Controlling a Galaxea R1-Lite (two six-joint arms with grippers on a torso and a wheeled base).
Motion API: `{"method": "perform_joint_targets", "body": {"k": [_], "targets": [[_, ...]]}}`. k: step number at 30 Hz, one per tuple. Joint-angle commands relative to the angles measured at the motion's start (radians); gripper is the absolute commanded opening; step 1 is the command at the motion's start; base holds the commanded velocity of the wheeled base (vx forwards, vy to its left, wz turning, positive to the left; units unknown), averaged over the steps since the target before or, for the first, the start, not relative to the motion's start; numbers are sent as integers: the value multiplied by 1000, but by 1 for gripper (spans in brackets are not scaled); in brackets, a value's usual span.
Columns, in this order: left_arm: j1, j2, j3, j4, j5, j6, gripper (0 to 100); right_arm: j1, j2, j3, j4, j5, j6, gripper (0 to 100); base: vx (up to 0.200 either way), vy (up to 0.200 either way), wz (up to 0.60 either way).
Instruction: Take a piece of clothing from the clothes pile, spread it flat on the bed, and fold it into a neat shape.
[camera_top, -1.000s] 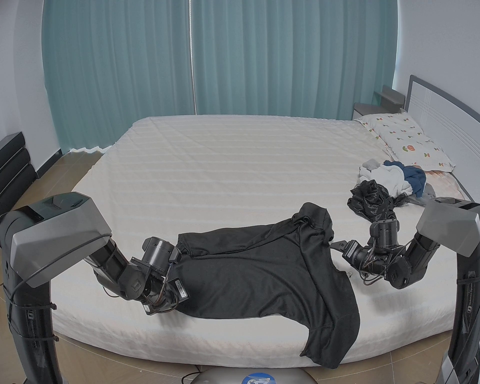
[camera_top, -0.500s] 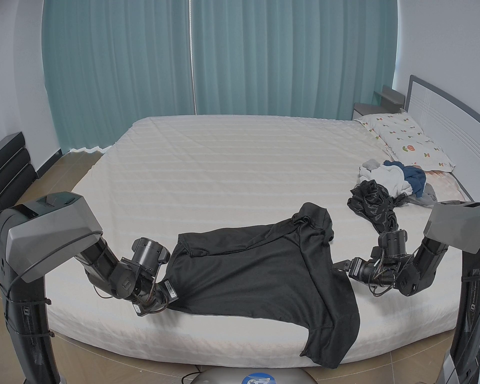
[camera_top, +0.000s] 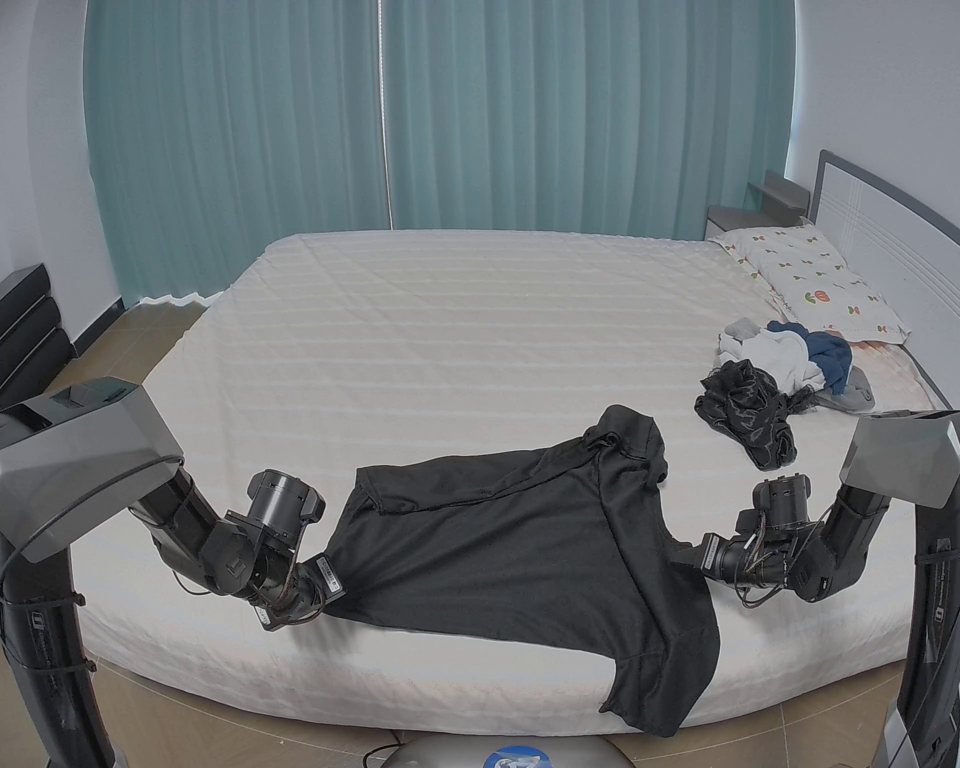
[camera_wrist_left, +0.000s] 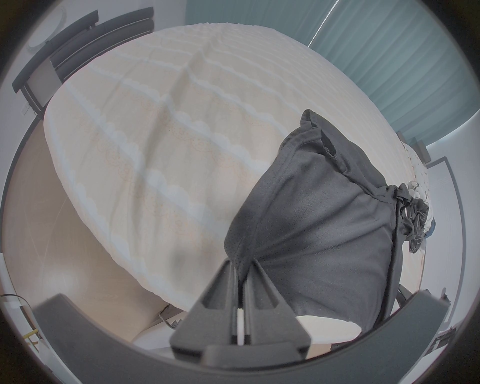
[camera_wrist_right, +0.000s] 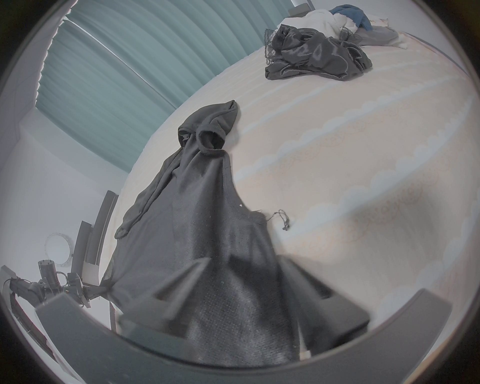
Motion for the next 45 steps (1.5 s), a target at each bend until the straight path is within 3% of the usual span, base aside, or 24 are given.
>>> {"method": "perform_joint_targets", "body": {"k": [1, 9, 18, 19, 25, 29, 30, 32, 39, 45], "targets": [[7, -1, 0, -2, 0, 1, 0, -34, -4, -24, -5, 0, 4, 0, 0, 0, 0], [28, -1, 2, -2, -8, 1, 0, -152, -18, -115, -5, 5, 51, 0, 0, 0, 0], [27, 5, 6, 0, -8, 1, 0, -191, -10, -156, -20, 5, 87, 0, 0, 0, 0], [25, 5, 8, 0, -8, 1, 0, -191, -7, -151, -30, 3, 83, 100, 0, 0, 0], [19, 5, 13, 0, -8, 3, 0, -191, -1, -124, -54, 6, 73, 100, 0, 0, 0], [19, 6, 11, -2, -8, 1, 0, -189, -28, -61, -43, 65, 16, 100, 0, 0, 0], [19, 6, 11, -2, -11, 1, 0, -183, -42, -10, -40, 124, -15, 100, 0, 0, 0], [20, 5, 11, -2, -22, 1, 0, -172, -48, 30, -40, 152, -41, 100, 0, 0, 0], [28, 2, 10, 0, -39, 1, 0, -122, -54, 102, 15, 152, -151, 100, 0, 0, 0], [28, 3, 10, 0, -39, 1, 0, -85, -65, 129, 26, 151, -160, 100, 0, 0, 0]]}}
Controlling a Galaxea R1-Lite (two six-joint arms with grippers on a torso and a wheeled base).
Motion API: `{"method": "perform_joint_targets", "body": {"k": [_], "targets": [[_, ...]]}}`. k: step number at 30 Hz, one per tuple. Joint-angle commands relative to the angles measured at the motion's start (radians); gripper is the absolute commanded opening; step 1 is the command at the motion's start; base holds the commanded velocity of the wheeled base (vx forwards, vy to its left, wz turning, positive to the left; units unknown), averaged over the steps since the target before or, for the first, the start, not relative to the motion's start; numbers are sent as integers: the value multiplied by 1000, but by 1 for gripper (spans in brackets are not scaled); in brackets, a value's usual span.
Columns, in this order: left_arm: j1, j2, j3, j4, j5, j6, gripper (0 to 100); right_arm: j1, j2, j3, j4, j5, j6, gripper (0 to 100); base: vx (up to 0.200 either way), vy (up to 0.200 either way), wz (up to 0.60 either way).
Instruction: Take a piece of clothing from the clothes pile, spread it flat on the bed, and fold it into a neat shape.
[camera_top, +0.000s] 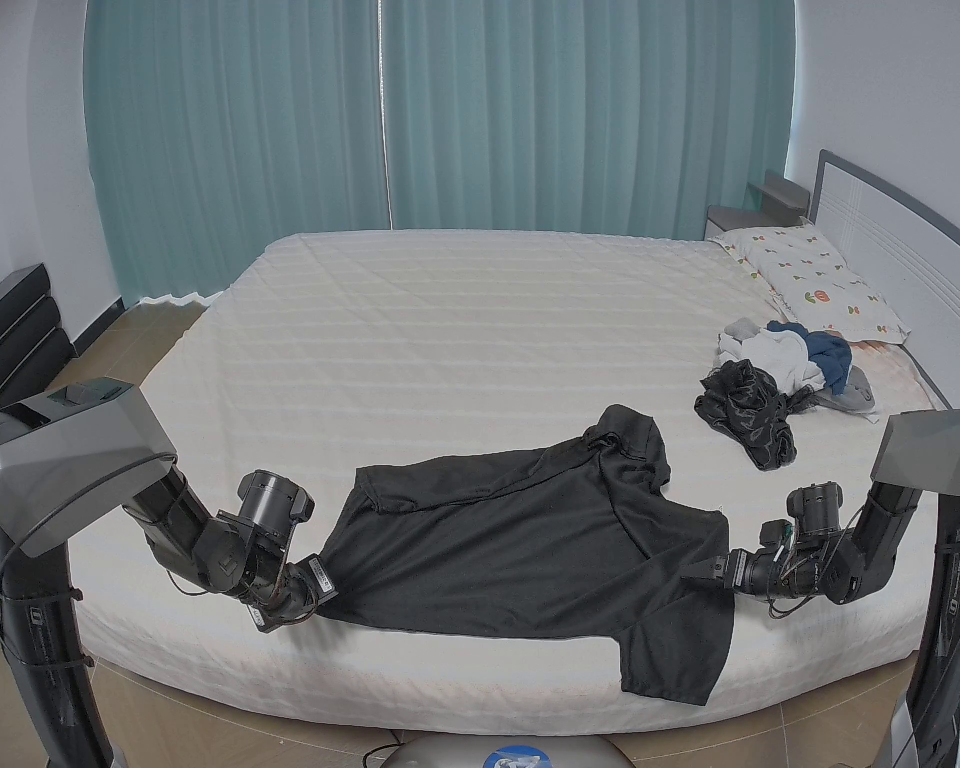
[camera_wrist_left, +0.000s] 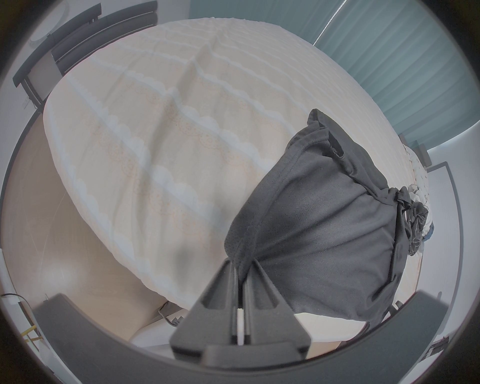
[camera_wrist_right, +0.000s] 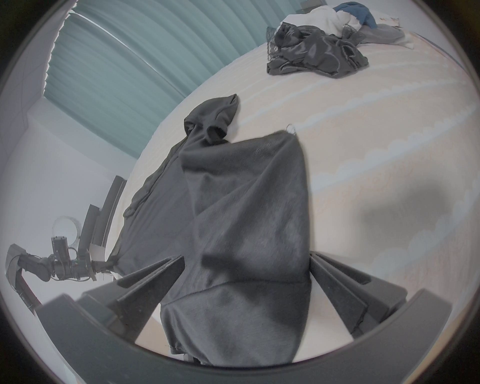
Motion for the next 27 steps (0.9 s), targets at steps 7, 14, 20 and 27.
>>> {"method": "perform_joint_targets", "body": {"k": [7, 14, 20, 27], "targets": [[1, 1, 3, 0, 2, 3, 0, -2, -42, 20, 136, -2, -95, 0, 0, 0, 0], [-7, -16, 35, 50, 0, 70, 0, -80, -146, -70, 504, -5, -232, 0, 0, 0, 0], [-13, -27, 18, 208, 0, 121, 0, -144, -178, -130, 723, -43, -402, 0, 0, 0, 0], [-11, -28, -15, 259, 2, 136, 0, -158, -166, -141, 729, -80, -437, 0, 0, 0, 0]]}}
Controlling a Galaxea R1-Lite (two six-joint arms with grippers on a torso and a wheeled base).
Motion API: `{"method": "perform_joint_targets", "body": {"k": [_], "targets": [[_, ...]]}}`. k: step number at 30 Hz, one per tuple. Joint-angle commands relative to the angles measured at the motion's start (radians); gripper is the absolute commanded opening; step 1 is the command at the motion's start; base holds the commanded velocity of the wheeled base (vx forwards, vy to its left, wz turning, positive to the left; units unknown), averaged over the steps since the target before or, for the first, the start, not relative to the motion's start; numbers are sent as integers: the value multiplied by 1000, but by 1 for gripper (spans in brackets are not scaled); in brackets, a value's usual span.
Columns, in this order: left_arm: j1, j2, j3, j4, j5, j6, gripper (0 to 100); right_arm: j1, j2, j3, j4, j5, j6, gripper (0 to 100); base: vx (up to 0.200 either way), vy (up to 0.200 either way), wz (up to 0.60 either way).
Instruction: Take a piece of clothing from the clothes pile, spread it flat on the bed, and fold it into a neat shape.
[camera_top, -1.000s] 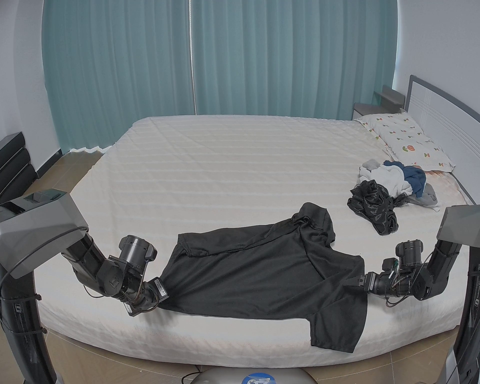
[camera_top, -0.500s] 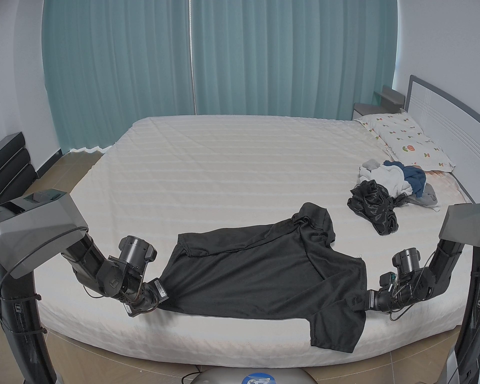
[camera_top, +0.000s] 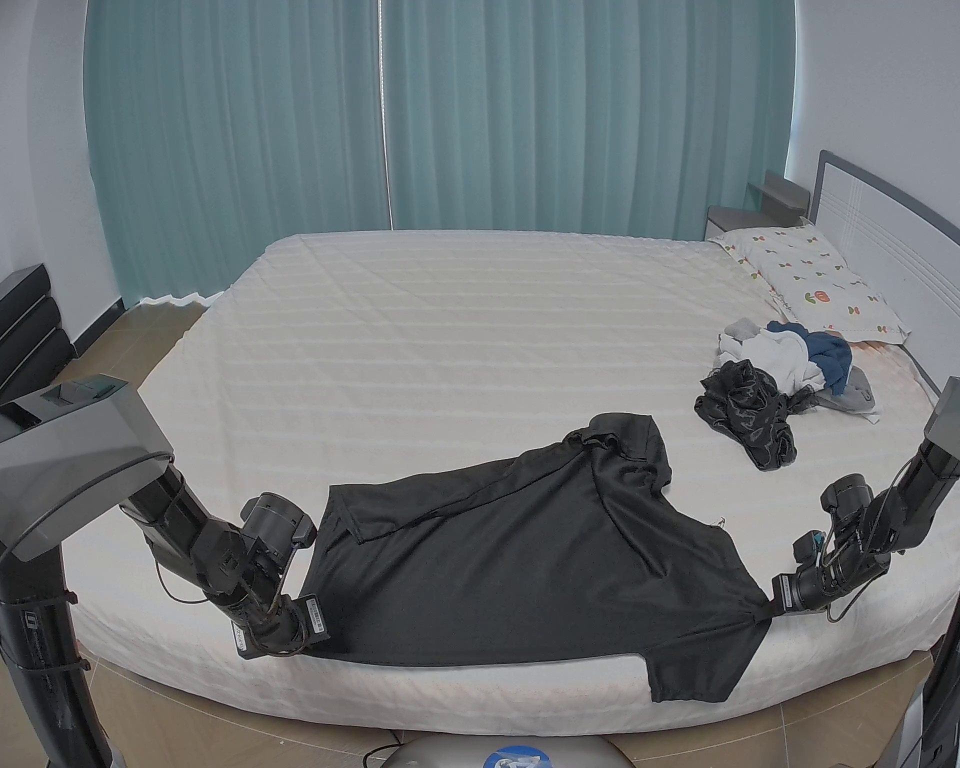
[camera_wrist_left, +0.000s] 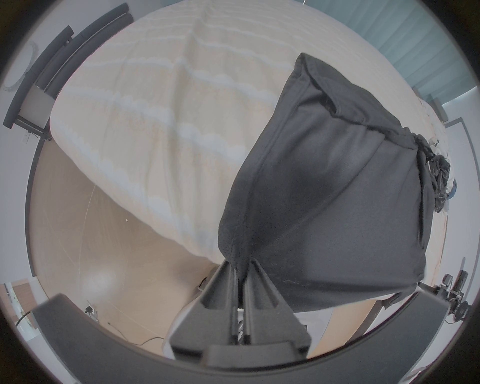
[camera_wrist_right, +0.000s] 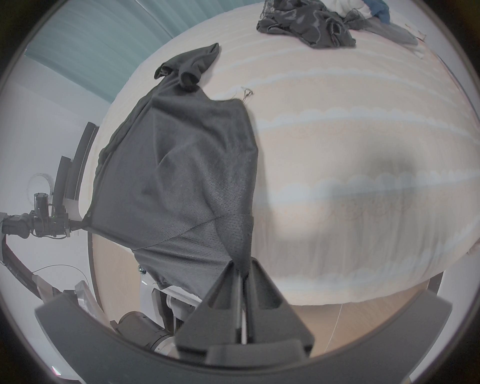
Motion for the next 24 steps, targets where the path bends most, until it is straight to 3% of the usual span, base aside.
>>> {"method": "perform_joint_targets", "body": {"k": [1, 2, 3, 10, 15, 16, 18, 21, 24], "targets": [[4, -5, -24, -6, 3, -4, 0, -8, -16, -16, 1, -4, -2, 0, 0, 0, 0], [4, -3, -22, -9, 1, -4, 0, -8, -16, -16, -1, -3, -2, 0, 0, 0, 0], [4, -5, -19, -18, 0, -4, 100, -3, -16, -16, -7, -3, 3, 100, 0, 0, 0], [15, -49, -25, -32, -45, -13, 100, -5, -85, -16, -55, 3, 35, 100, 0, 0, 0], [32, -60, -90, -48, -70, -110, 100, 40, -108, -20, -168, 5, 205, 100, 0, 0, 0], [32, -60, -90, -48, -70, -110, 100, 40, -108, -20, -168, 5, 205, 100, 0, 0, 0], [37, -64, -102, -41, -99, -128, 100, 90, -88, -11, -282, -12, 329, 100, 0, 0, 0], [38, -64, -114, -45, -100, -136, 100, 102, -78, -6, -323, -26, 363, 100, 0, 0, 0], [66, -66, -151, -52, -112, -206, 100, 126, -36, -20, -383, -63, 426, 100, 0, 0, 0]]}}
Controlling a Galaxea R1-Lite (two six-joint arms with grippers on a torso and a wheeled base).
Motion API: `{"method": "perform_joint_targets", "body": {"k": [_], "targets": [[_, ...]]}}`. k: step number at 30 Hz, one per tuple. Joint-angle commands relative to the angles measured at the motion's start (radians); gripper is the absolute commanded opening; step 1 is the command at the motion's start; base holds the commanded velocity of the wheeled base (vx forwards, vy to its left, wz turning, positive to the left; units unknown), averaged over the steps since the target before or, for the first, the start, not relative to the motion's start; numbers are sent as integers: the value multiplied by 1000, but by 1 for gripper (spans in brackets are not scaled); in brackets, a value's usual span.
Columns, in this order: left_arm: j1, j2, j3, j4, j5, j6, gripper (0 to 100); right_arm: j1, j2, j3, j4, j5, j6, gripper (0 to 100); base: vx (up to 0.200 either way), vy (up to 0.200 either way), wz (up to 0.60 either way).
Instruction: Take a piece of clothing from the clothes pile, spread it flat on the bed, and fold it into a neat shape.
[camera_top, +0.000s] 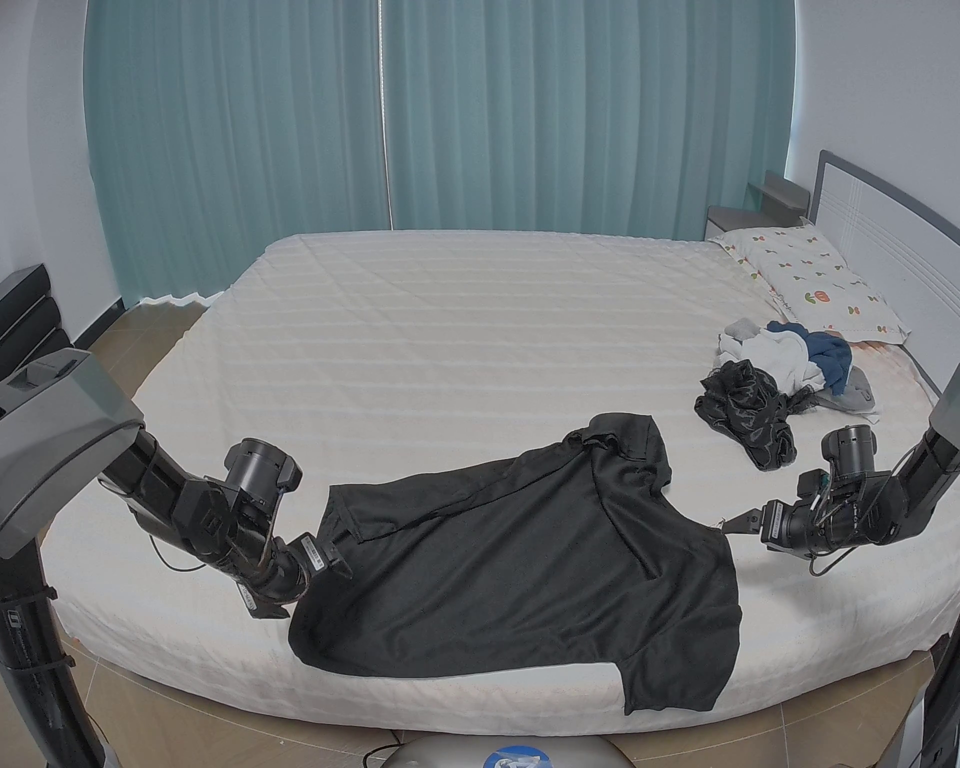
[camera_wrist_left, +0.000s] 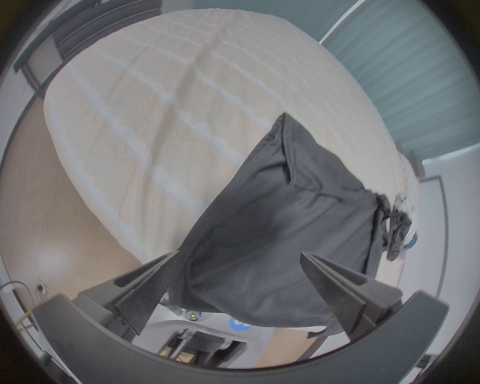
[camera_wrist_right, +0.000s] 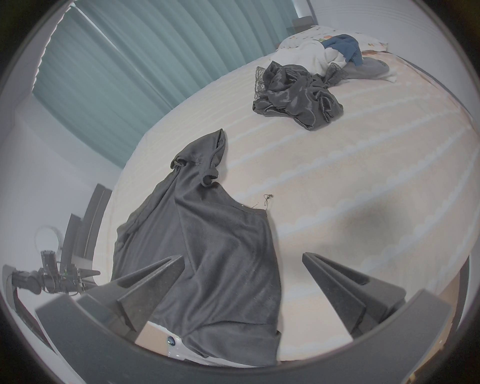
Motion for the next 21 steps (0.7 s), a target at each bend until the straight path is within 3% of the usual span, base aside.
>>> {"method": "perform_joint_targets", "body": {"k": [1, 5, 10, 21], "targets": [[30, -8, -53, -9, -25, -61, 100, 44, 53, -11, -47, -32, 63, 100, 0, 0, 0], [39, -13, -61, -2, -70, -68, 100, 58, 62, -20, -76, -32, 113, 100, 200, 0, 0], [37, -2, -65, -9, -71, -72, 100, 59, 62, -20, -77, -32, 120, 100, 200, 0, 0], [30, 30, -110, -11, -71, -101, 100, 70, 76, -25, -79, -32, 120, 100, 0, 0, 0]]}}
